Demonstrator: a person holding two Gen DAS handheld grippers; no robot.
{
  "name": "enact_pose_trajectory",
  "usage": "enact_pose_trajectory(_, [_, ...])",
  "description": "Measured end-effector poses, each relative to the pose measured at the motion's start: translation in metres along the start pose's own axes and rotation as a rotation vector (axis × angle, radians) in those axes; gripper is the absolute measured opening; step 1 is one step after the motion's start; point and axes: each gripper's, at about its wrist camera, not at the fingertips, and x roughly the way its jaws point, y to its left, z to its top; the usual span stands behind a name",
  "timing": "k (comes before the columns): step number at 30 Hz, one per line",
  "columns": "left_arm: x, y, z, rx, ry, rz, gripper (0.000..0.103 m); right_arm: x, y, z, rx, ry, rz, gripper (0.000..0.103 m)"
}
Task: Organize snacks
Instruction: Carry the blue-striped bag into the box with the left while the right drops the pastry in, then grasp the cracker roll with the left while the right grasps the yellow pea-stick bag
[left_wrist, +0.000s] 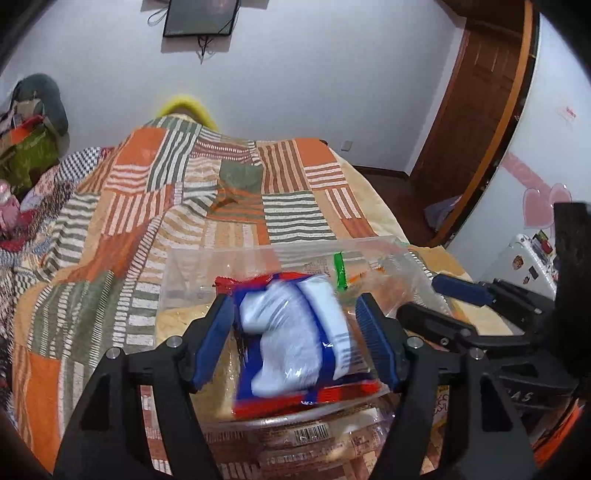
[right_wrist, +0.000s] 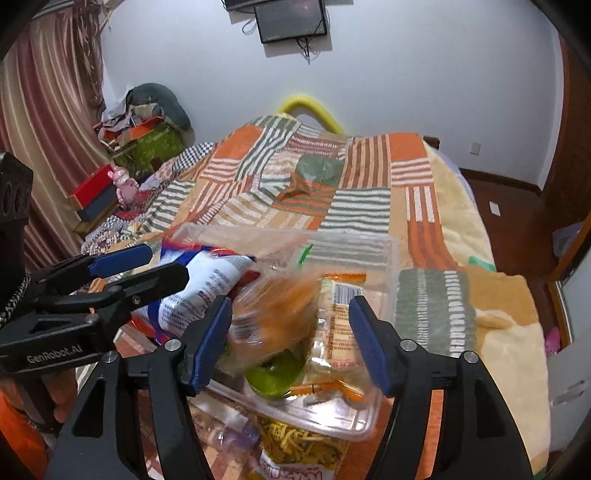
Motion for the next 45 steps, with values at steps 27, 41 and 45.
enact_pose_trajectory(27, [-0.021, -0.016, -0.092, 0.131, 0.147, 0.014, 0.083, -0.033, -0.022, -0.078, 0.049, 0.089, -0.041, 0.069])
enact_pose_trajectory(41, [0.029, -0.035, -0.092, 0.173, 0.201, -0.109, 0.089, -0.003, -0.017, -0.085, 0.047, 0.158, 0.007, 0.069])
enact_pose_trajectory(45, [0.028, -0.038, -0.095, 0.177, 0.209, -0.111, 0.089, 0.001, -0.012, -0.087, 0.046, 0.178, 0.037, 0.052])
